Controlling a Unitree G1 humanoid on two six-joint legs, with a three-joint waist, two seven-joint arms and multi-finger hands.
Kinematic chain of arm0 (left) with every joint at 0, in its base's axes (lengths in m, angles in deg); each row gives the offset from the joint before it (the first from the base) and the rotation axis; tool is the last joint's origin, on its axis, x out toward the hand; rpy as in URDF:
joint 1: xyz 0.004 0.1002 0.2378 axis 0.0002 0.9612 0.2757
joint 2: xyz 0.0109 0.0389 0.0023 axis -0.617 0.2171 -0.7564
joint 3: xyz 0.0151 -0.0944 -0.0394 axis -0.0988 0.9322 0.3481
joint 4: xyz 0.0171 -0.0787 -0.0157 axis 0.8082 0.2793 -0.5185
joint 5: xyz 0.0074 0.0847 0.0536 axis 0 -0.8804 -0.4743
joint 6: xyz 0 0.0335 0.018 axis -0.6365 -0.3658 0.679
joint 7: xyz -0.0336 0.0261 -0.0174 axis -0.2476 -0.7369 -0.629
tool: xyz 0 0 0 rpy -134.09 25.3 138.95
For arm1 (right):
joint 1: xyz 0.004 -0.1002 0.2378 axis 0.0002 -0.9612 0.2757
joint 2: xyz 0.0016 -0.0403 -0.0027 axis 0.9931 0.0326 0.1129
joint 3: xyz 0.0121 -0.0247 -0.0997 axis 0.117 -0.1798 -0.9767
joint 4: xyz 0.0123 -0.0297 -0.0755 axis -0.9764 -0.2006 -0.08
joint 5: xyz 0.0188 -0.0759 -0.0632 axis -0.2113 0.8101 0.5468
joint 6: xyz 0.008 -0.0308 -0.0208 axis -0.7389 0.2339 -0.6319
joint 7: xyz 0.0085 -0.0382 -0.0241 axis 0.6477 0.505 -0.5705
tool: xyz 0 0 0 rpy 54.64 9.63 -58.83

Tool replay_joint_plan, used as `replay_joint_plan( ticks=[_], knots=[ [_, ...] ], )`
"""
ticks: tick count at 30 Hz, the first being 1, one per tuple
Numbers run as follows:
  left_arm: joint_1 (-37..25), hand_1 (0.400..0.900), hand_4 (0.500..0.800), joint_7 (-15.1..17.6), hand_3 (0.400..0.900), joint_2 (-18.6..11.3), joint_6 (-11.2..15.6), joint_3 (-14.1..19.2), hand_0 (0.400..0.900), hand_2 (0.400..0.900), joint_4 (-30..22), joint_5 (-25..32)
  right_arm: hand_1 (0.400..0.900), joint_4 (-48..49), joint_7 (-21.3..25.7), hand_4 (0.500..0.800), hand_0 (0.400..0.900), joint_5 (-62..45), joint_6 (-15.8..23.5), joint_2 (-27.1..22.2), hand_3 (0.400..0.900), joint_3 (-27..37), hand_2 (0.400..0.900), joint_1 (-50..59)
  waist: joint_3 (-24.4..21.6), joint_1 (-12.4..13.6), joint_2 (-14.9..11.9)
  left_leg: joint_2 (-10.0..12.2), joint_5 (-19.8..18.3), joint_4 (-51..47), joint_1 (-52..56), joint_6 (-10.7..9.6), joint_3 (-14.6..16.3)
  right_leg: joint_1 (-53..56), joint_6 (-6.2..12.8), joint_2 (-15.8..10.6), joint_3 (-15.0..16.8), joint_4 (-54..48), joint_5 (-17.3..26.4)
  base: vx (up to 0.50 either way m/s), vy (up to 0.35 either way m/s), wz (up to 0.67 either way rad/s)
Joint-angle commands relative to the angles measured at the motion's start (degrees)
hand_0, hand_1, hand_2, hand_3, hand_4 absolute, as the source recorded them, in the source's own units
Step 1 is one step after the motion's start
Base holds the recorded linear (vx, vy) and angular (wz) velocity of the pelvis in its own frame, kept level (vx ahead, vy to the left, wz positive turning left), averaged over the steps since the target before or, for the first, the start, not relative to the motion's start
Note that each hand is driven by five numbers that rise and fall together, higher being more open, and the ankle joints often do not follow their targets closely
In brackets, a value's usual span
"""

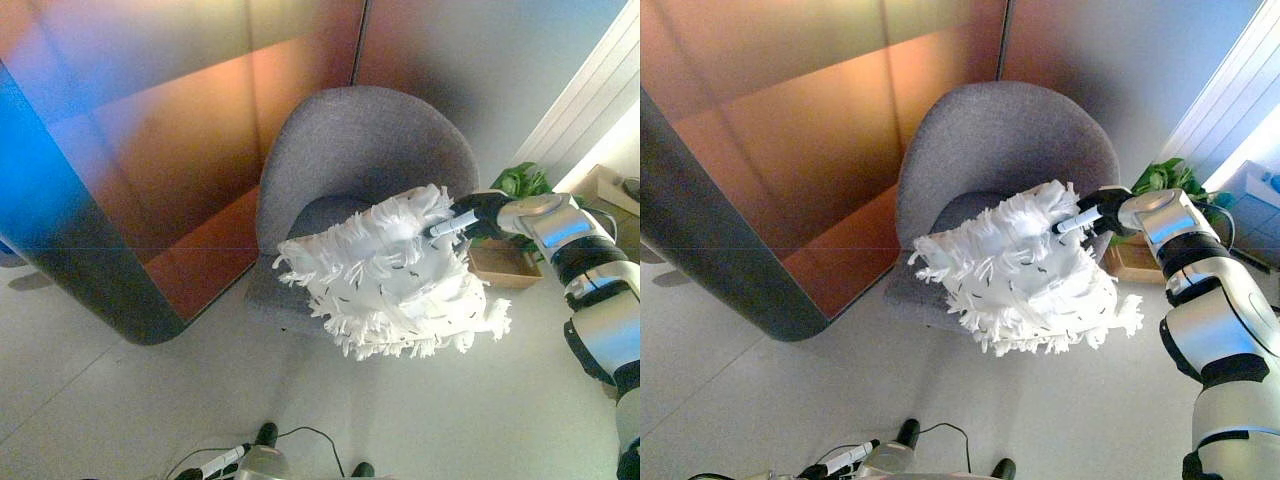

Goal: Pick up the pillow and put it on the sofa.

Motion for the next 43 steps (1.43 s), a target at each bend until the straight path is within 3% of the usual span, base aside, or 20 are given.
replay_joint_plan(
  ticks=[1,5,24,32,36,43],
  knots=[
    [1.3,0.9,0.8,-1.9,0.9,0.0,-2.6,-8.1,0.9,0.9,3.2,0.6,0.9,-2.7,9.8,0.8,0.9,-2.8,1.5,-9.1,0.9,-0.8,0.9,22.1,-1.6,1.3,-1.8,-2.7,-5.1,-0.4,0.6,1.1,1.6,2.9,2.17,1.0,0.1,0.0,-3.4,-0.07,0.04,0.02],
    [1.2,0.9,0.8,-2.9,0.9,-0.3,-2.0,-9.0,0.9,0.9,2.7,1.3,0.9,-3.7,11.6,0.8,0.9,-3.8,1.2,-9.6,0.9,-2.7,0.9,23.5,-0.8,1.4,-1.2,-2.5,-4.9,-0.4,-0.4,1.0,1.7,2.0,2.12,0.8,0.1,0.0,-3.4,-0.08,0.009,-0.02],
    [3.4,0.9,0.8,-6.7,0.9,-1.0,0.9,-7.0,0.9,0.9,3.0,-2.2,0.9,-4.3,4.9,0.8,0.9,-3.4,3.3,-14.1,0.9,0.4,0.9,18.0,-2.0,0.0,-0.8,-2.0,-5.2,-0.4,0.1,0.4,3.4,1.9,1.66,0.9,0.7,0.0,-4.2,-0.02,-0.009,-0.04],
    [3.1,0.9,0.8,-7.6,0.9,0.0,1.9,-6.2,0.9,0.9,3.3,-2.7,0.9,0.0,3.8,0.8,0.9,-5.8,7.7,-13.6,0.9,11.1,0.9,2.2,-3.3,-2.3,0.7,-2.1,-5.7,-0.4,1.7,0.5,4.8,2.7,2.02,0.4,1.4,0.0,-4.2,-0.04,-0.008,-0.1],
    [1.8,0.9,0.8,-7.6,0.9,0.6,2.7,-5.7,0.9,0.9,3.4,-2.5,0.9,3.5,4.2,0.8,0.9,-4.8,12.1,-10.2,0.9,18.5,0.9,-10.7,-3.9,-4.4,1.6,-2.1,-6.1,-0.4,2.8,0.7,5.9,3.2,2.22,0.2,2.2,0.0,-4.0,-0.05,-0.03,-0.13],
    [-0.2,0.9,0.8,-7.0,0.9,1.5,3.3,-4.6,0.9,0.9,3.5,-2.0,0.9,9.7,6.6,0.8,0.9,-3.8,14.1,-2.0,0.9,26.7,0.9,-31.6,-4.5,-8.2,2.4,-2.0,-6.8,-0.4,4.7,1.2,8.1,3.9,2.38,0.1,4.0,0.0,-3.5,-0.05,-0.053,-0.12]
  ],
)
